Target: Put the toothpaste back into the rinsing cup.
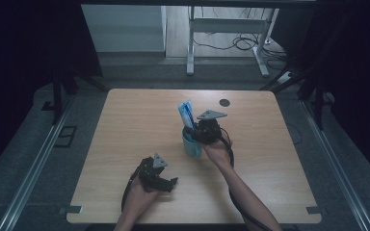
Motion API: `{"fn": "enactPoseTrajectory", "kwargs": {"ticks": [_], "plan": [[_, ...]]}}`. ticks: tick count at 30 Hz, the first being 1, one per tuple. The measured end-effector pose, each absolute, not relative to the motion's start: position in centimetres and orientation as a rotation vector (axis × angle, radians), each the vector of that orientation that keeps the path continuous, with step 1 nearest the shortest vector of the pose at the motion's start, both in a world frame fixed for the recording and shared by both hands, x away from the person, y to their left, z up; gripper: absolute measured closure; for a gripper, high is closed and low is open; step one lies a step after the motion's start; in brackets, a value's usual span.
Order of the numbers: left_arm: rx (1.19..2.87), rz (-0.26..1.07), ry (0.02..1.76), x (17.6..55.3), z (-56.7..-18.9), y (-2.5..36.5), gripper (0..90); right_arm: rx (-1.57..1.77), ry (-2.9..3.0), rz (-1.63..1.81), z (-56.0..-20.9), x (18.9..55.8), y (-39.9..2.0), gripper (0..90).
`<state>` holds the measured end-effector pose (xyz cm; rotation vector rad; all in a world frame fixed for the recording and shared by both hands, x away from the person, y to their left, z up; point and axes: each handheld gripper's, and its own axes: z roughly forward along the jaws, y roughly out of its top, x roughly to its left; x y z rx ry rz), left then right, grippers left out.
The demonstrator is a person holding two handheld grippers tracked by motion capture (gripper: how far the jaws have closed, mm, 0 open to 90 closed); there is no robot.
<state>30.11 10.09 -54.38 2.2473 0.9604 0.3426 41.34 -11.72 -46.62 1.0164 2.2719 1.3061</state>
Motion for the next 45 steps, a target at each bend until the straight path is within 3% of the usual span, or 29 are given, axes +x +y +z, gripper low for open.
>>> {"fn": "enactPoseTrajectory", "kwargs": {"ticks": [23, 35, 45], "plan": [[2.247, 0.343, 0.96, 30.1, -54.4, 10.1, 3.7, 1.011, 2.361, 1.267, -45.6, 41.1, -12.4, 37.8], [2.249, 0.345, 0.957, 30.1, -54.4, 10.1, 3.7, 0.935, 2.418, 1.244, -45.1, 40.5, -12.0, 16.7], [2.245, 0.346, 0.96, 30.1, -54.4, 10.1, 3.7, 0.929, 2.45, 1.234, -44.9, 39.8, -12.0, 12.1]]}}
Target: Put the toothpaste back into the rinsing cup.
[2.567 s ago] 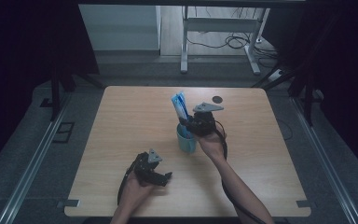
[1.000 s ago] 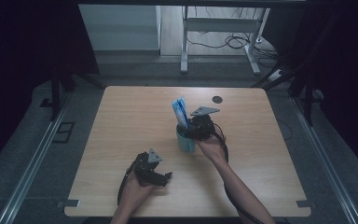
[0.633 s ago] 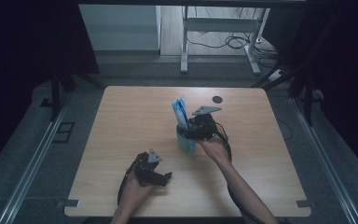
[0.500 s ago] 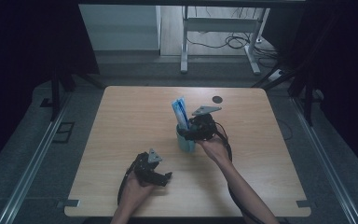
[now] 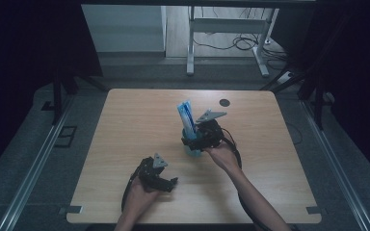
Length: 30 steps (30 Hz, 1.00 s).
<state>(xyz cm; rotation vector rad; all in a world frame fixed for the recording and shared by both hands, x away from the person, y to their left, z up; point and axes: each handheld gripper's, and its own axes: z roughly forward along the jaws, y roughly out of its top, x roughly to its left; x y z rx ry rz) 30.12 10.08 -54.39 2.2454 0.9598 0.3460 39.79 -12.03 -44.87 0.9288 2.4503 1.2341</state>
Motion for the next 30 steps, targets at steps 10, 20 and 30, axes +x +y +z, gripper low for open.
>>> {"fn": "enactPoseTrajectory", "kwargs": {"ticks": [10, 20, 30], "plan": [[2.244, 0.345, 0.961, 30.1, -54.4, 10.1, 3.9, 0.913, 2.469, 1.22, -44.5, 39.0, -12.5, 9.5], [2.245, 0.346, 0.961, 30.1, -54.4, 10.1, 4.0, 0.88, 2.47, 1.211, -44.1, 38.3, -12.9, 8.5], [2.245, 0.346, 0.961, 30.1, -54.4, 10.1, 4.1, 0.887, 2.462, 1.216, -43.9, 37.9, -13.7, 8.5]]}}
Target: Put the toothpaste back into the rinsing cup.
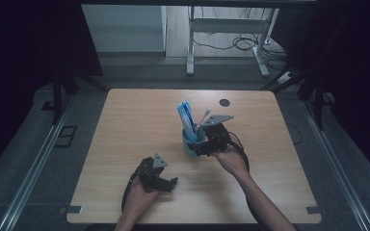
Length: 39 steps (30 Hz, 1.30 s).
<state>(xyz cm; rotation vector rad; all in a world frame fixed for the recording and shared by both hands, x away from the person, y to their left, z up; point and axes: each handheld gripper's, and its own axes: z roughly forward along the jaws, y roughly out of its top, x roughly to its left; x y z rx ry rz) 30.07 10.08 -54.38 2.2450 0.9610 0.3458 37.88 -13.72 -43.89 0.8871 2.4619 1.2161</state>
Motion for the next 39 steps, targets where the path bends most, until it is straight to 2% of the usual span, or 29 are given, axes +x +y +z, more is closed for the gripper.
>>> {"fn": "enactPoseTrajectory", "kwargs": {"ticks": [39], "plan": [[2.242, 0.347, 0.961, 30.1, -54.4, 10.1, 4.0, 0.917, 2.439, 1.236, -44.9, 36.0, -18.0, 9.0]]}}
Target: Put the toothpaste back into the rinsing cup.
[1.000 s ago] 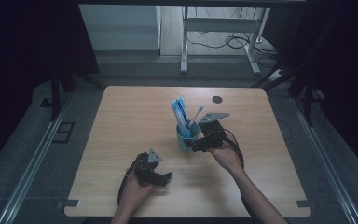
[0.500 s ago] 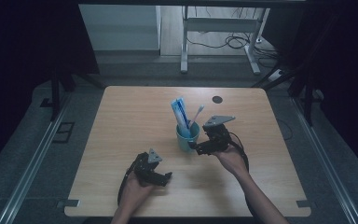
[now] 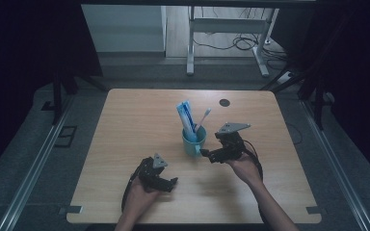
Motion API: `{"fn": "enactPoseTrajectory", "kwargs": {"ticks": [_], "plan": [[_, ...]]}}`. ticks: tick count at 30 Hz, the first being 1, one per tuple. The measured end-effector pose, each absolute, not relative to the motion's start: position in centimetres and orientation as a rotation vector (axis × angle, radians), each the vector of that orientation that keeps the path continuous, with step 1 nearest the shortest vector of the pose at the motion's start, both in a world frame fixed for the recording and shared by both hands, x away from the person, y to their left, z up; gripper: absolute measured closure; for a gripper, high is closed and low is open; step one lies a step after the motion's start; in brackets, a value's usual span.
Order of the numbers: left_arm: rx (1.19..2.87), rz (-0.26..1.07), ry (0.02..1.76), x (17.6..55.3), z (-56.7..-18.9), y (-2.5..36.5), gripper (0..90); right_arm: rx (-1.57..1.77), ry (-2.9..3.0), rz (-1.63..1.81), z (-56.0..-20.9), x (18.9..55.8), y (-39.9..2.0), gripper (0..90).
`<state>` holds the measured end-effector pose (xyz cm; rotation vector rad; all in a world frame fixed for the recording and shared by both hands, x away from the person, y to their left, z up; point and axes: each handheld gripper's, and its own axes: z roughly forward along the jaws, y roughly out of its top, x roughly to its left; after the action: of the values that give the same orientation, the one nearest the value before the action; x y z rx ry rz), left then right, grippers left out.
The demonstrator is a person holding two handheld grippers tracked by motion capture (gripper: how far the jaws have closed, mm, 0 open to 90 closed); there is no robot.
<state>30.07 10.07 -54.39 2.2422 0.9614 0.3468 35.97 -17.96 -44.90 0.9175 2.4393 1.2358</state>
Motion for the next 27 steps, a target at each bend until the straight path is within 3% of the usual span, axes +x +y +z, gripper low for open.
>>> {"fn": "enactPoseTrajectory", "kwargs": {"ticks": [27], "plan": [[2.241, 0.347, 0.964, 30.0, -54.4, 10.1, 4.3, 0.978, 2.407, 1.231, -46.2, 34.7, -21.6, 9.2]]}}
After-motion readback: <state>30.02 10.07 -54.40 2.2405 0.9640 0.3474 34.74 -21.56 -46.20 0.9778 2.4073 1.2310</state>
